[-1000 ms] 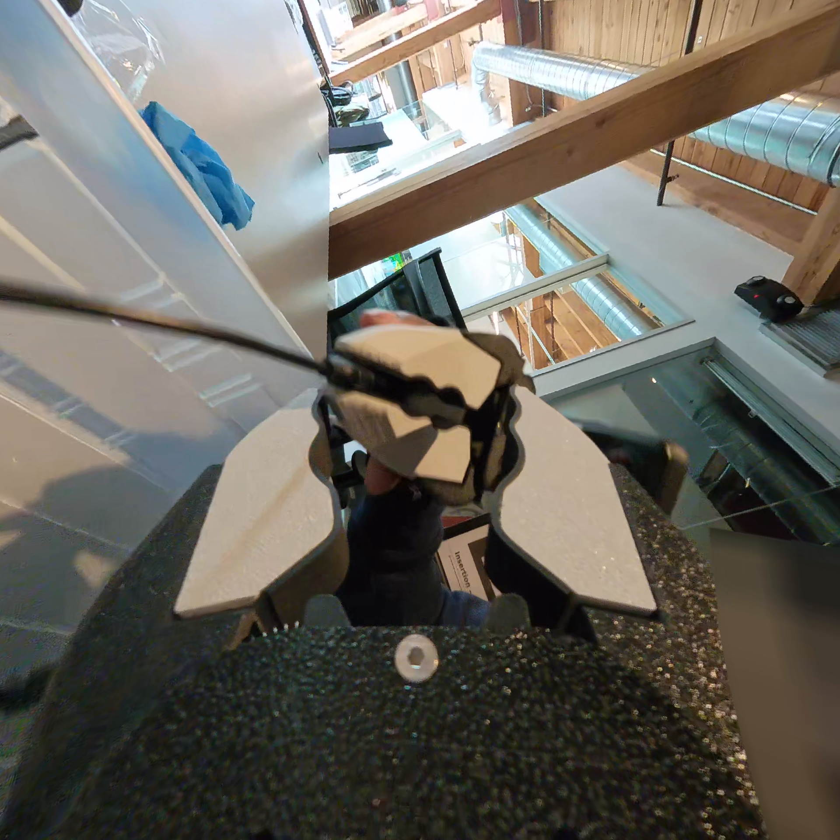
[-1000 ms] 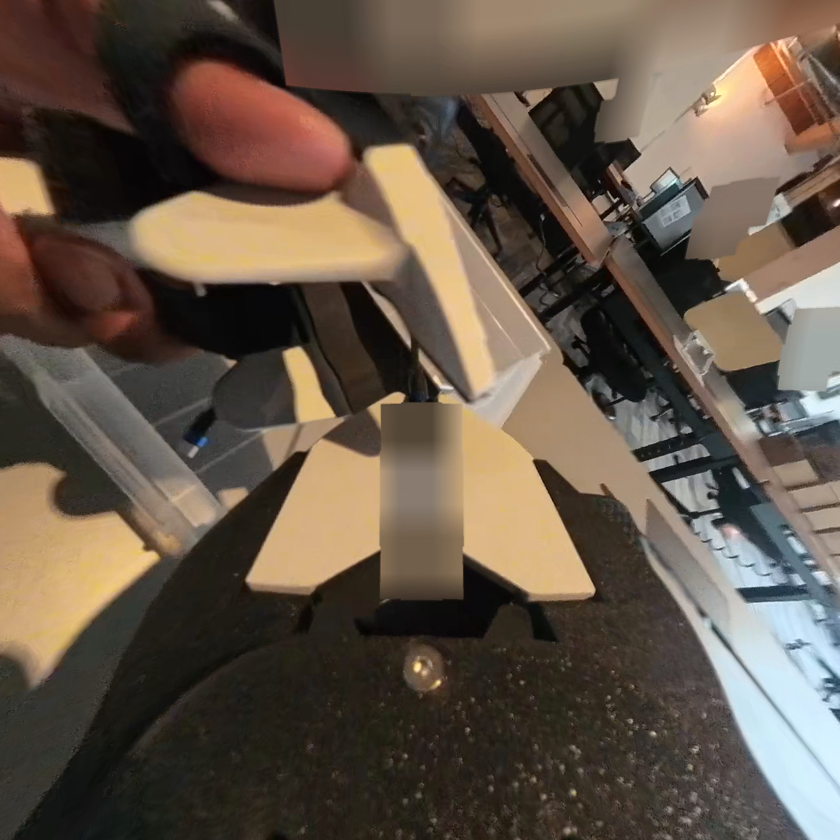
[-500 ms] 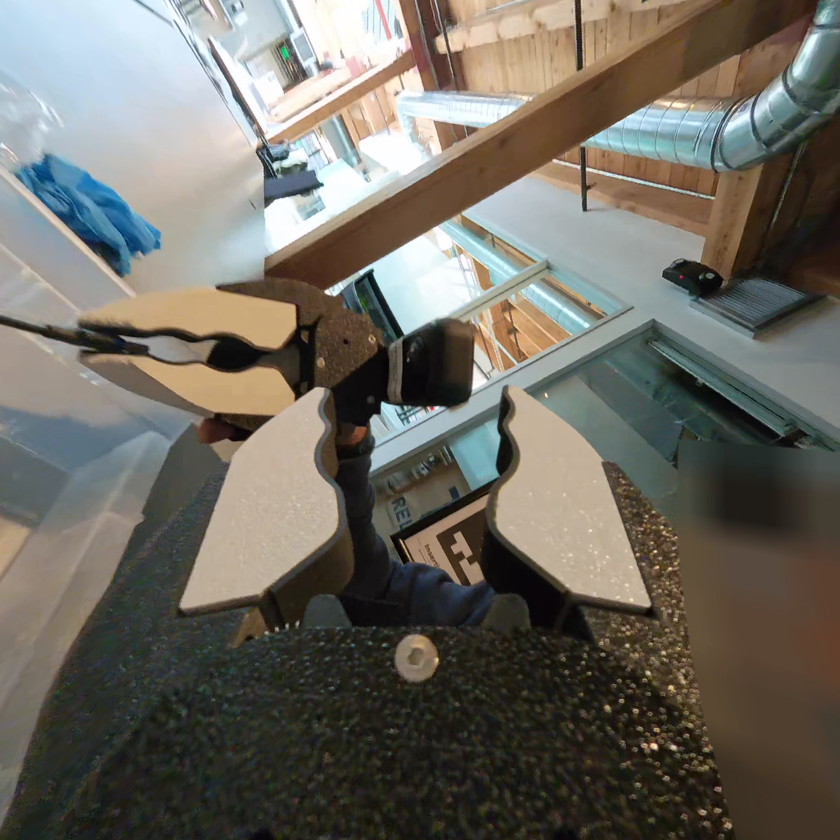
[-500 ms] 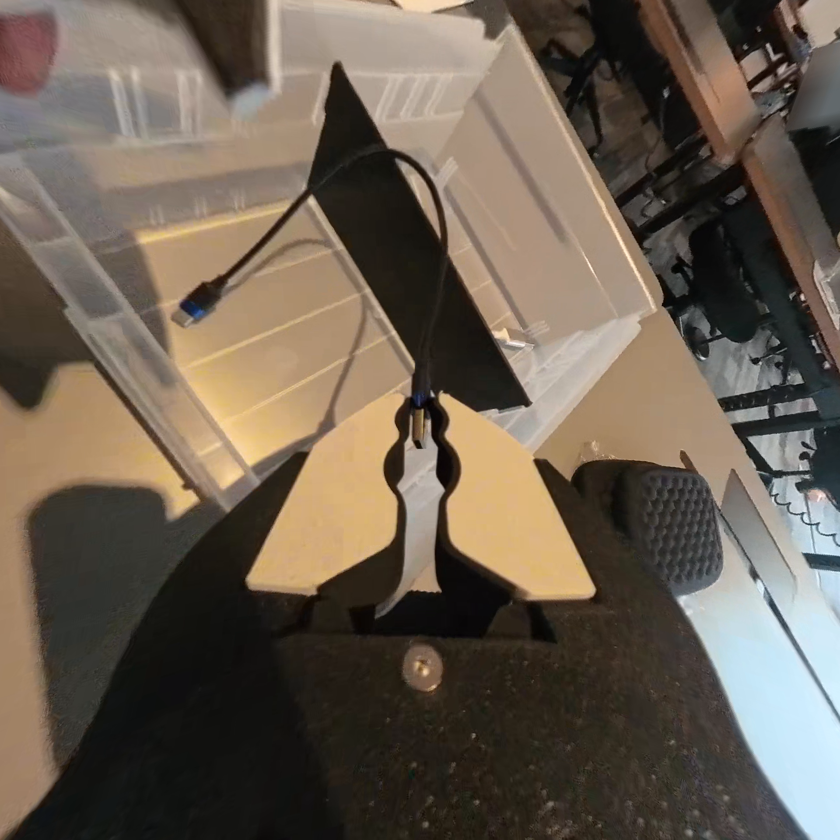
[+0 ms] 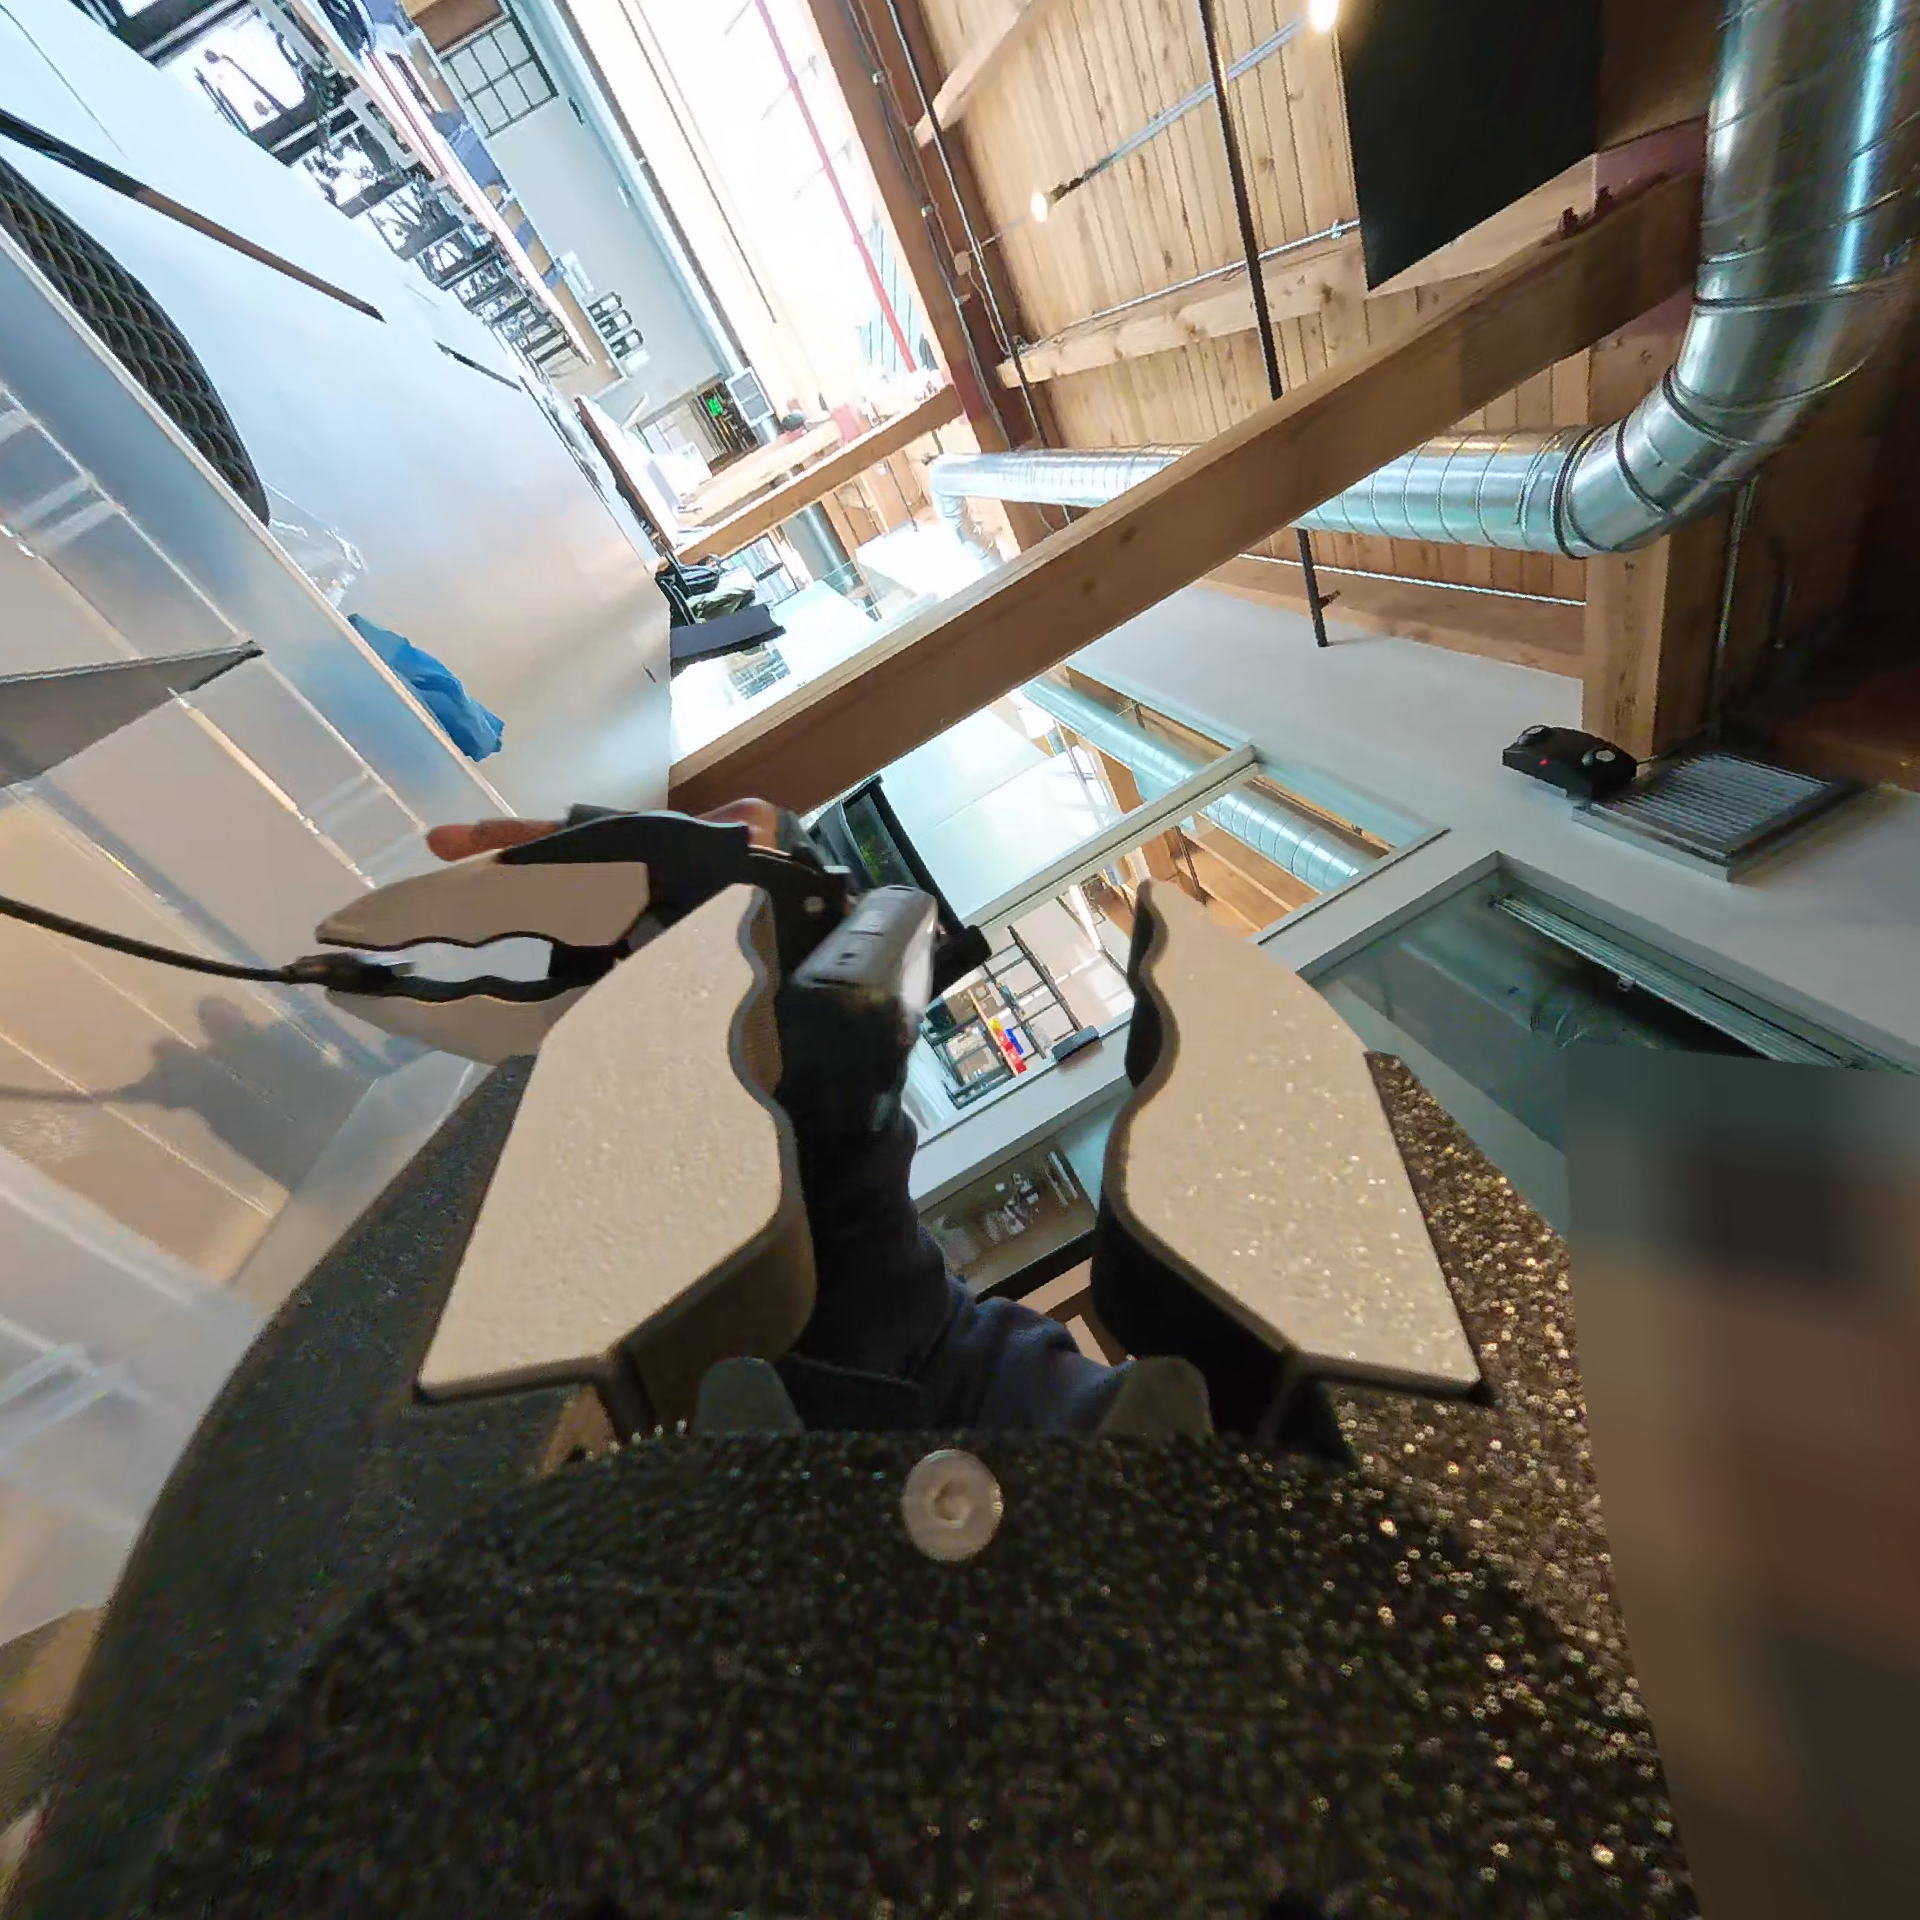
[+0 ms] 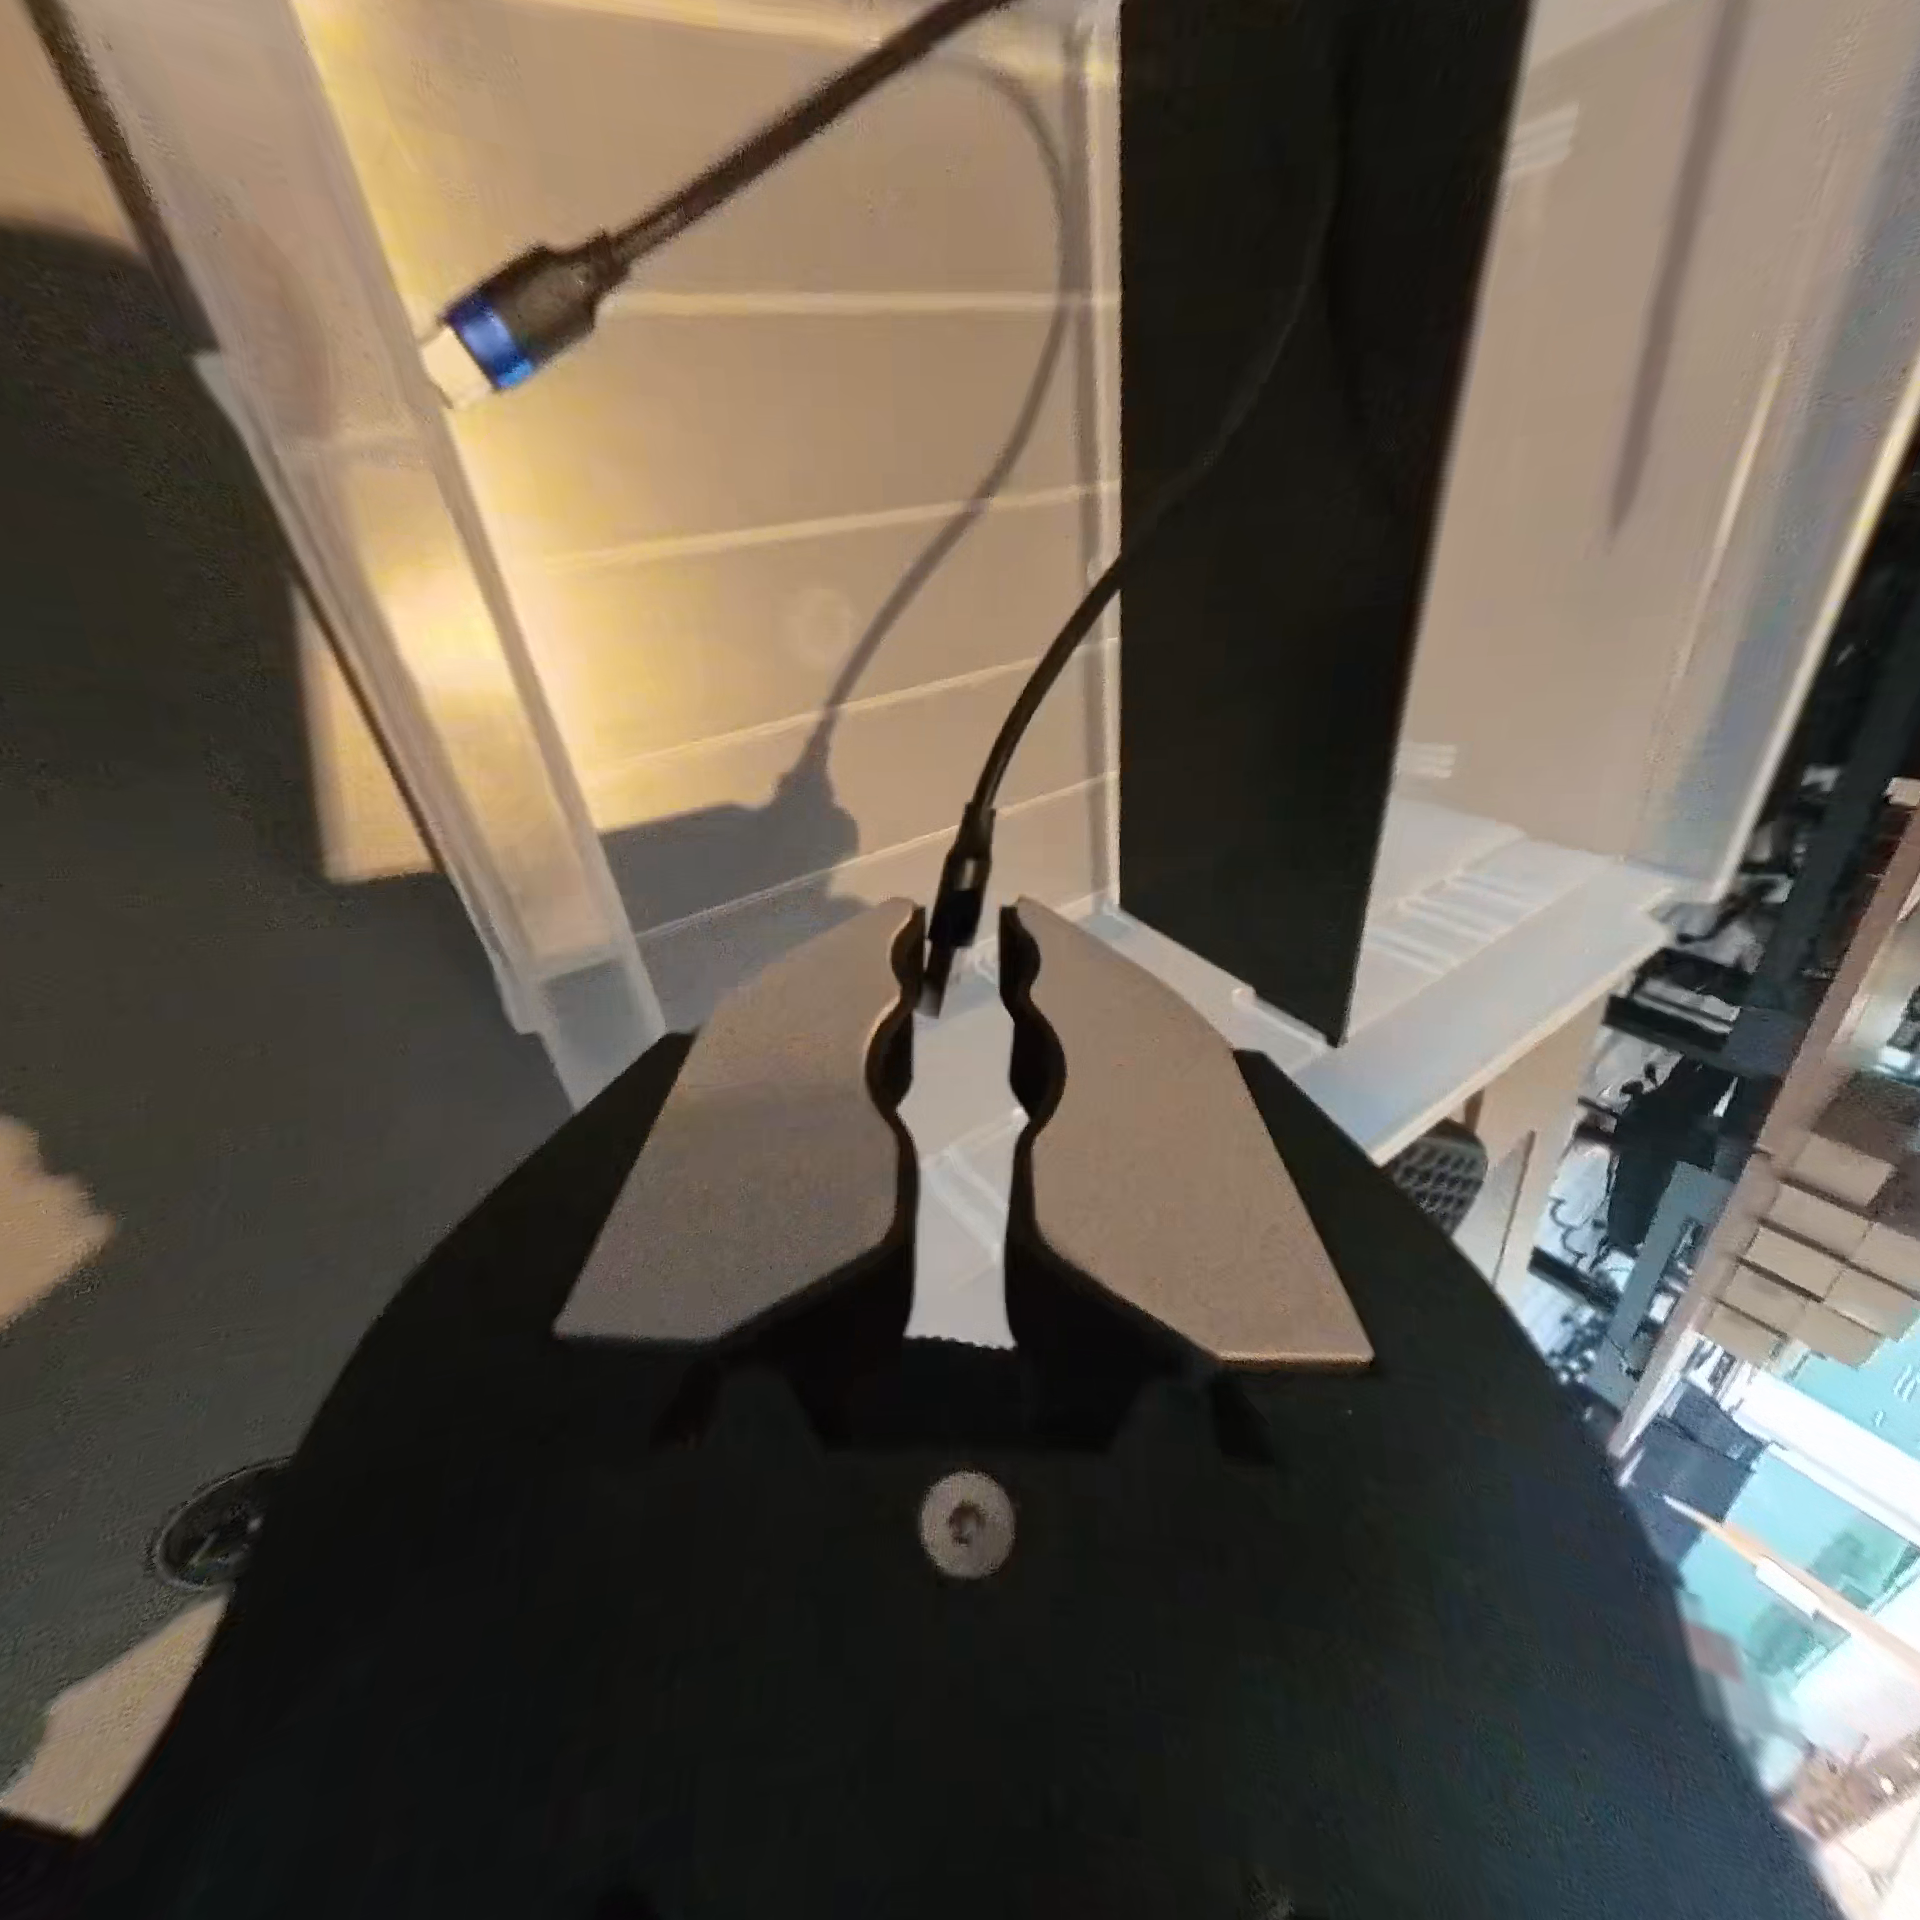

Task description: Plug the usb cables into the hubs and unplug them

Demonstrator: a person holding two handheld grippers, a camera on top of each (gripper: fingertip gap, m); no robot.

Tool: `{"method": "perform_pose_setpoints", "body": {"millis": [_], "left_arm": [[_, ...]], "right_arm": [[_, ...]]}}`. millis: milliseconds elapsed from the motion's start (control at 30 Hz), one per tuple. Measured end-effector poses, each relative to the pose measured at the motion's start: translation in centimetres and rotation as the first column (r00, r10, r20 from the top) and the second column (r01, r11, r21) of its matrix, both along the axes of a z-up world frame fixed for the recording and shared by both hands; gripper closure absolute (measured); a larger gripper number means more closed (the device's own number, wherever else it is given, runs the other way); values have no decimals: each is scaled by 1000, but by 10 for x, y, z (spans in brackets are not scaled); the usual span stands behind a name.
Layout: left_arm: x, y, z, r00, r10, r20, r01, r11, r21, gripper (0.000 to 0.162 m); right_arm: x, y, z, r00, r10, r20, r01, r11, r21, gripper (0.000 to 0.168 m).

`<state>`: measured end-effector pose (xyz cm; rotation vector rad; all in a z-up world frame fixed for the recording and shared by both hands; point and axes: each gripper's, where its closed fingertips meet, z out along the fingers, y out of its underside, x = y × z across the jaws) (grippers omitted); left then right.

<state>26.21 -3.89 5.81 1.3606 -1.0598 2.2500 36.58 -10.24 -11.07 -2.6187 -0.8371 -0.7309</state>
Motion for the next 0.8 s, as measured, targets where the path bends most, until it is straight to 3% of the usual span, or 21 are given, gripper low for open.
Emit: {"method": "perform_pose_setpoints", "body": {"millis": [133, 300, 433, 567, 633, 667, 800], "left_arm": [[-9, 13, 1, 1000, 25, 14, -25, 1000, -5, 98], [-22, 34, -2, 997, 69, 21, -69, 998, 7, 99], [-41, 51, -3, 993, 101, 58, -105, 992, 69, 99], [-68, 80, -17, 977, 160, 139, -191, 949, 252, 102], [-80, 107, -34, 951, 234, 201, -300, 853, 427, 103], [-87, 124, -43, 929, 285, 237, -369, 772, 517, 103], [-125, 202, -65, 791, 434, 431, -582, 319, 748, 102]], "right_arm": [[4, -3, -8, 999, -34, -5, 33, 997, -69, 140], [5, -5, 7, 997, -68, -23, 68, 998, 15, 112], [-12, -2, 47, 995, -35, -90, 59, 958, 282, 111], [-89, 17, 108, 960, 227, -165, -73, 770, 633, 119], [-134, 28, 131, 924, 356, -137, -134, 639, 757, 125], [-156, 35, 135, 904, 409, -126, -158, 594, 789, 128], [-220, 84, 118, 872, 483, -75, -225, 533, 816, 134]]}}
